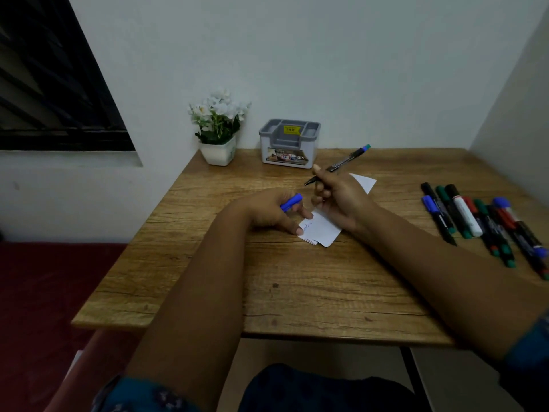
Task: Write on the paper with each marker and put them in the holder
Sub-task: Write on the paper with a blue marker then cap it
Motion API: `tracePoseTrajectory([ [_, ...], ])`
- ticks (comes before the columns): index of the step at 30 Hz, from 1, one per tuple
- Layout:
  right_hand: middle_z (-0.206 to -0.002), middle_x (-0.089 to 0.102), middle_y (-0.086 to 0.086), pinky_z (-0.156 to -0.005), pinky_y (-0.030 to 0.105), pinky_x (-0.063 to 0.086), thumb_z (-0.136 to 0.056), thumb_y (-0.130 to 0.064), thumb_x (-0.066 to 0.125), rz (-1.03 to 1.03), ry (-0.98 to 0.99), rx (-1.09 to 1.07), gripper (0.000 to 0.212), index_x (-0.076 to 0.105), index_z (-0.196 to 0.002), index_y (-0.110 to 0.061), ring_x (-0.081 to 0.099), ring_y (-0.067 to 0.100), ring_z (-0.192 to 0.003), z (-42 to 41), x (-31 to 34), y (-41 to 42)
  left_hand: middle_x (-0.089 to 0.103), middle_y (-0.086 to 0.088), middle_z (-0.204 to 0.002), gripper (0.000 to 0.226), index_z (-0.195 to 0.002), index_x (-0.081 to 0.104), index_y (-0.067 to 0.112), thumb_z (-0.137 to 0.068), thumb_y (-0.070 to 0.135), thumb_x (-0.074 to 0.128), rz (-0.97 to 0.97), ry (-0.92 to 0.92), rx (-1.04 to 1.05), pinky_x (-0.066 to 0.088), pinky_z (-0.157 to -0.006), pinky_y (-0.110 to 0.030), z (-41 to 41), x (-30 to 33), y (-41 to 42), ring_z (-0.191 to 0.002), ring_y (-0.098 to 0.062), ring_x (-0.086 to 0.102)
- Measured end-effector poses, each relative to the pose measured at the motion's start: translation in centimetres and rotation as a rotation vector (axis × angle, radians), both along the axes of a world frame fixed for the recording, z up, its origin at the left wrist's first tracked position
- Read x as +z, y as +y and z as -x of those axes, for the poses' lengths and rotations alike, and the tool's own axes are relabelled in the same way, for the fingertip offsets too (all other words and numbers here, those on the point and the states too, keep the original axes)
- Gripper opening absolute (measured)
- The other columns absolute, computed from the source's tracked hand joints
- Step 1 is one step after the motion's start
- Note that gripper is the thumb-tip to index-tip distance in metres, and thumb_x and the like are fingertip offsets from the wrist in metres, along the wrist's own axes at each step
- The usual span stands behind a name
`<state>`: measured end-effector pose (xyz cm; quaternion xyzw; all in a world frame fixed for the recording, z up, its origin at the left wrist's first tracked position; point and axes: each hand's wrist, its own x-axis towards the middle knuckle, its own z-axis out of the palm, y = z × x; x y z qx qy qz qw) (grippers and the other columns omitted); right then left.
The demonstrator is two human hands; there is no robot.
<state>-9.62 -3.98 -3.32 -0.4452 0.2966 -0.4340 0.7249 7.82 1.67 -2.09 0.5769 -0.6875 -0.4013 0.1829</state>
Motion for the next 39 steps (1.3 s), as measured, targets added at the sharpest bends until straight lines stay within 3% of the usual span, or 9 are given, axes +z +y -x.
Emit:
tracePoseTrajectory([
  [2, -0.052, 0.046, 0.0, -0.051, 0.022, 0.037, -0.093, -0.024, 0.058, -0.137, -0.092, -0.029, 0.022, 0.059, -0.074, -0.013, 0.038, 0.007, -0.042, -0.2, -0.3, 0.3, 0.07, 0.007, -0.097, 0.019, -0.08, 0.065, 0.023, -0.073, 0.022, 0.083, 0.009, 0.092, 0.047, 0.048, -0.072, -0.031, 0.2, -0.3, -0.1, -0.078, -0.012, 0.059],
  [4, -0.052, 0.045, 0.002, -0.056, 0.025, 0.035, -0.092, -0.026, 0.049, -0.26, -0.213, -0.062, 0.03, 0.063, -0.071, -0.01, 0.036, 0.009, -0.043, 0.2, -0.5, 0.0, 0.058, 0.006, -0.066, 0.03, -0.066, 0.05, 0.023, -0.078, 0.025, 0.077, 0.06, 0.121, 0.142, 0.038, -0.063, -0.031, 0.6, -0.7, -0.4, -0.059, -0.013, 0.045],
  [7, -0.051, 0.045, 0.003, -0.056, 0.025, 0.035, -0.091, -0.022, 0.046, -0.295, -0.247, -0.059, 0.026, 0.062, -0.077, -0.008, 0.035, 0.009, -0.044, 0.4, -0.5, -0.2, 0.042, 0.01, -0.052, 0.037, -0.059, 0.042, 0.024, -0.082, 0.02, 0.071, 0.089, 0.12, 0.218, 0.032, -0.063, -0.032, 0.9, -1.0, -0.7, -0.052, -0.012, 0.037],
  [11, -0.049, 0.049, 0.003, -0.055, 0.025, 0.037, -0.093, -0.017, 0.047, -0.236, -0.169, -0.053, 0.027, 0.055, -0.068, -0.01, 0.038, 0.01, -0.042, -0.1, -0.5, 0.0, 0.045, 0.009, -0.054, 0.035, -0.061, 0.044, 0.023, -0.081, 0.012, 0.069, 0.082, 0.09, 0.215, 0.036, -0.063, -0.03, 1.1, -0.8, -0.7, -0.053, -0.011, 0.042],
  [15, -0.052, 0.052, 0.005, -0.054, 0.025, 0.039, -0.097, -0.013, 0.046, -0.11, -0.037, -0.017, 0.021, 0.052, -0.076, -0.009, 0.04, 0.009, -0.044, -0.4, -0.7, 0.1, 0.047, 0.006, -0.058, 0.031, -0.062, 0.046, 0.023, -0.08, 0.012, 0.068, 0.084, 0.072, 0.22, 0.037, -0.065, -0.031, 1.3, -0.7, -0.6, -0.059, -0.014, 0.044],
  [23, -0.062, 0.061, 0.002, -0.056, 0.019, 0.046, -0.092, -0.014, 0.065, 0.326, 0.197, 0.06, 0.01, 0.067, -0.085, -0.007, 0.055, 0.009, -0.058, -0.6, -1.7, 0.6, 0.059, -0.004, -0.066, 0.009, -0.076, 0.063, 0.011, -0.08, 0.02, 0.064, 0.166, 0.061, 0.279, 0.04, -0.06, -0.03, 1.8, -0.9, -0.6, -0.061, -0.016, 0.052],
  [30, -0.059, 0.06, -0.001, -0.057, 0.02, 0.043, -0.091, -0.018, 0.067, 0.352, 0.221, 0.057, 0.014, 0.071, -0.079, -0.013, 0.052, 0.008, -0.056, -0.5, -1.8, 0.1, 0.062, 0.001, -0.064, 0.009, -0.072, 0.066, 0.021, -0.08, 0.024, 0.061, 0.3, -0.084, 0.303, 0.037, -0.052, -0.026, 2.5, -0.6, -1.0, -0.06, -0.014, 0.055],
  [34, -0.059, 0.052, 0.002, -0.064, 0.026, 0.042, -0.096, -0.025, 0.059, 0.166, 0.121, 0.068, 0.025, 0.063, -0.094, -0.001, 0.046, 0.011, -0.058, -0.6, -1.4, 0.0, 0.066, 0.004, -0.079, 0.005, -0.085, 0.061, 0.025, -0.087, 0.024, 0.057, 0.287, 0.14, 0.298, 0.045, -0.063, -0.031, 3.4, 0.2, -1.2, -0.071, -0.01, 0.06],
  [39, -0.069, 0.055, 0.006, -0.059, 0.023, 0.044, -0.096, -0.043, 0.053, -0.134, -0.076, 0.023, 0.037, 0.063, -0.109, -0.01, 0.057, 0.01, -0.056, -0.3, -0.7, 0.1, 0.052, 0.004, -0.079, 0.01, -0.097, 0.043, 0.026, -0.102, 0.034, 0.04, 0.188, 0.289, 0.284, 0.037, -0.053, -0.025, 3.6, 0.3, -1.8, -0.062, -0.008, 0.045],
])
